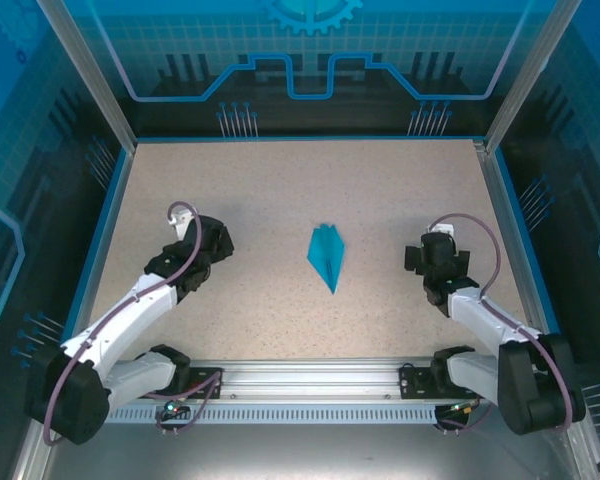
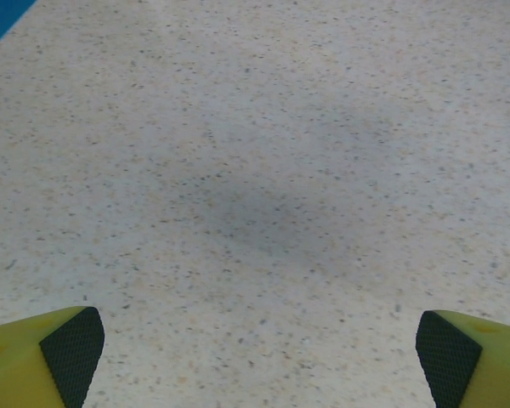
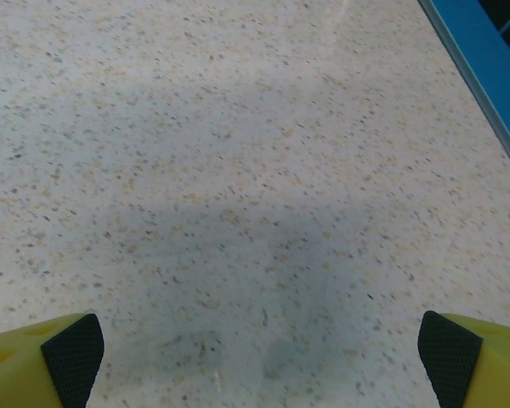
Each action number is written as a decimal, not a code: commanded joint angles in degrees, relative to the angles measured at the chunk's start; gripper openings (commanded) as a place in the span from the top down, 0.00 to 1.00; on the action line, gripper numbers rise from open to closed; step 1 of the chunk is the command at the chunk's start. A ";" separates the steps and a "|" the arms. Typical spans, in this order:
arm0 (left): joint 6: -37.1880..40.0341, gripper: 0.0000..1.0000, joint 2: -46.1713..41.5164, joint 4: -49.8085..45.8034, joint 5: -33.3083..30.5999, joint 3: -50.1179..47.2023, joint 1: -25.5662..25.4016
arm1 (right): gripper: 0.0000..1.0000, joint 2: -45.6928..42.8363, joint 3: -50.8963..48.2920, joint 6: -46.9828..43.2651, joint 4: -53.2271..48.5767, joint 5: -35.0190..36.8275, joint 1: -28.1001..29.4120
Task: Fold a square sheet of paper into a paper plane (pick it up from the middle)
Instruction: Turn over the paper plane at the center of the table, then reset both arms
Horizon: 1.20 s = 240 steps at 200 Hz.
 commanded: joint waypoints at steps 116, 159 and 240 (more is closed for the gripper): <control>10.35 0.02 -3.67 15.94 7.48 -9.44 9.00 | 0.01 21.89 1.03 -10.91 40.46 -22.53 -5.19; 19.67 0.01 3.44 30.07 3.50 -11.12 11.96 | 0.01 21.83 0.57 -10.24 41.17 -17.11 -3.80; 28.61 0.01 22.63 64.90 20.18 -15.60 17.76 | 0.01 21.84 0.58 -10.22 41.06 -17.21 -3.79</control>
